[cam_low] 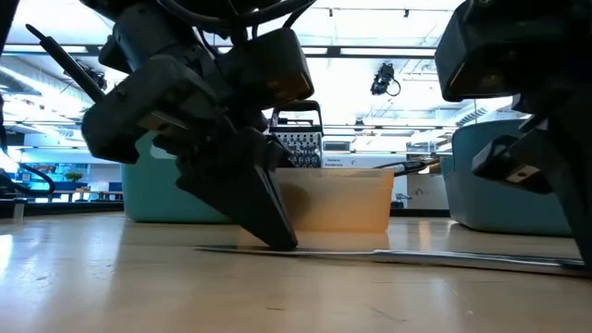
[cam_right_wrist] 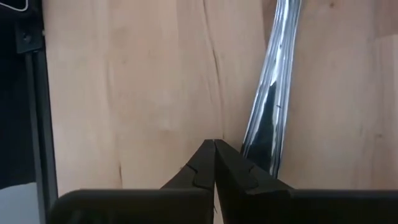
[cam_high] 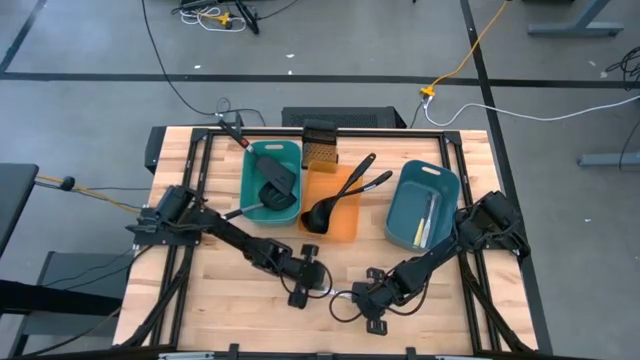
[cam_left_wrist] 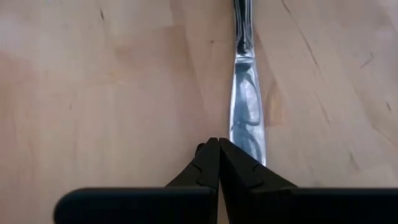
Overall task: Pick & Place Kitchen Items
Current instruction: Put the silver table knife into the blue bin
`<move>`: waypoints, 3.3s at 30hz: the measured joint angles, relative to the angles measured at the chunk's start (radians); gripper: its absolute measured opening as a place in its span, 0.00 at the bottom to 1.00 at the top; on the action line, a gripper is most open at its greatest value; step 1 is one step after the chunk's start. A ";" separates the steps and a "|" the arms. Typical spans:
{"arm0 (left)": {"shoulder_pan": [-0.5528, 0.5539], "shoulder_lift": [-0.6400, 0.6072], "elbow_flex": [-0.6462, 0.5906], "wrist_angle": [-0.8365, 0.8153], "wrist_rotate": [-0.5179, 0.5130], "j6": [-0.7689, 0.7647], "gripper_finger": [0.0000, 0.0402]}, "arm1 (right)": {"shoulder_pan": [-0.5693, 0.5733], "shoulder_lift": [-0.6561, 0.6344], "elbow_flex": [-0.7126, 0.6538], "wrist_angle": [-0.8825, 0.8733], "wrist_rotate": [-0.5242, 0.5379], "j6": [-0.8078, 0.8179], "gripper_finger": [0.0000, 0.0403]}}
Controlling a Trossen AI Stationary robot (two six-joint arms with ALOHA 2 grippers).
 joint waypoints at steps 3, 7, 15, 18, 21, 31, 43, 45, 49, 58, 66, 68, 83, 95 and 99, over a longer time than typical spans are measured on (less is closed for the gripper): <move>-0.010 0.001 0.000 -0.001 0.009 -0.002 0.02 | -0.003 0.000 0.000 -0.003 0.017 -0.006 0.03; -0.024 0.001 0.000 -0.001 0.018 -0.014 0.01 | -0.011 0.000 0.000 -0.004 0.024 -0.007 0.03; -0.044 0.002 -0.001 -0.001 0.013 -0.022 0.02 | -0.014 0.000 0.000 -0.005 0.036 -0.018 0.03; -0.045 0.002 -0.001 -0.001 -0.002 -0.020 0.01 | -0.014 0.000 0.000 0.002 0.036 -0.034 0.03; -0.043 -0.004 -0.002 0.004 -0.005 0.006 0.04 | -0.014 -0.004 -0.001 0.010 0.044 -0.054 0.03; -0.044 -0.079 -0.005 -0.008 -0.013 0.060 0.09 | 0.012 -0.011 0.195 -0.259 0.155 -0.127 0.17; -0.043 -0.103 -0.004 -0.019 -0.019 0.061 0.06 | -0.017 0.020 0.211 -0.415 0.160 -0.080 0.60; -0.043 -0.103 -0.004 -0.021 -0.020 0.061 0.06 | -0.017 0.025 0.211 -0.416 0.192 -0.077 0.63; -0.043 -0.103 -0.004 -0.021 -0.021 0.061 0.06 | -0.009 0.044 0.211 -0.410 0.199 -0.070 0.64; -0.043 -0.103 -0.003 -0.020 -0.018 0.055 0.06 | 0.013 0.115 0.217 -0.384 0.136 -0.046 0.57; -0.043 -0.103 -0.003 -0.028 -0.018 0.052 0.06 | 0.009 0.117 0.212 -0.388 0.139 -0.060 0.51; -0.044 -0.103 -0.003 -0.028 -0.018 0.046 0.06 | 0.006 0.117 0.203 -0.387 0.138 -0.063 0.48; -0.045 -0.105 -0.002 -0.037 -0.017 0.034 0.06 | -0.004 0.102 0.122 -0.301 0.100 -0.093 0.21; -0.041 -0.105 -0.002 -0.035 -0.024 -0.001 0.16 | 0.000 0.119 0.193 -0.381 0.142 -0.083 0.22; -0.041 -0.105 -0.002 -0.029 -0.016 -0.001 0.30 | -0.001 0.121 0.208 -0.382 0.143 -0.101 0.23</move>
